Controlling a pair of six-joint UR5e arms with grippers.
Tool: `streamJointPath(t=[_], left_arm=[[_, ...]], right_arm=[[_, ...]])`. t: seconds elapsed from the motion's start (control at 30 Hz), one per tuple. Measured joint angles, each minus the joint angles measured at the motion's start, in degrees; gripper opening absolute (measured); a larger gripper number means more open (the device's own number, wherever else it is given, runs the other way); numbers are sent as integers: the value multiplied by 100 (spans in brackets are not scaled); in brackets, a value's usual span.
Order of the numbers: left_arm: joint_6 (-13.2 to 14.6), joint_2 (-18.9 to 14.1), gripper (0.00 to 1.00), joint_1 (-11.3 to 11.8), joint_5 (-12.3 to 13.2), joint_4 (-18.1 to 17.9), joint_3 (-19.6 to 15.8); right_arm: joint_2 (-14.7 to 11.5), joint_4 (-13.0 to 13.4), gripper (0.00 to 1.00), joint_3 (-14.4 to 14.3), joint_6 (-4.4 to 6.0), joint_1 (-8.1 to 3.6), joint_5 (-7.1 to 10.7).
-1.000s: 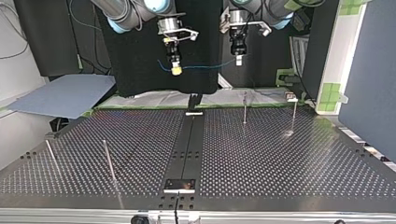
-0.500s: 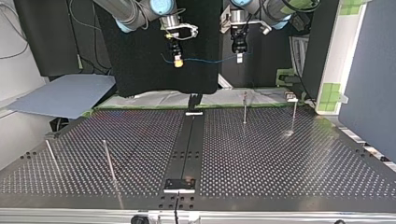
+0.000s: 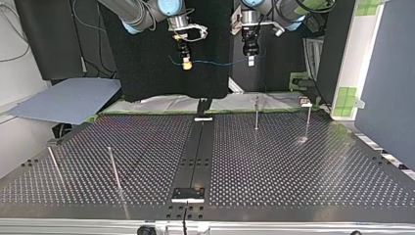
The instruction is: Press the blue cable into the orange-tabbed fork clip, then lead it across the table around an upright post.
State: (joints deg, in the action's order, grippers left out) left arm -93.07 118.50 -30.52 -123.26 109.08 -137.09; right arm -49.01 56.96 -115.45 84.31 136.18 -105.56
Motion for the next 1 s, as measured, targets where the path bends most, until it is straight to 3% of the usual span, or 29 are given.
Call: streamJointPath(t=[0.53,0.7,0.9,1.0], left_arm=[[-4,-4,0,-4,-4,4,-1],[-170,-169,0,-140,-170,168,1],[-371,-445,0,-166,-227,272,1],[-431,-505,0,-99,-196,242,0]], right_arm=[[0,0,0,0,-1,0,0],[-138,-137,0,138,-84,1,-138],[-417,-417,0,417,39,17,-405],[-553,-555,0,554,144,-12,-410]])
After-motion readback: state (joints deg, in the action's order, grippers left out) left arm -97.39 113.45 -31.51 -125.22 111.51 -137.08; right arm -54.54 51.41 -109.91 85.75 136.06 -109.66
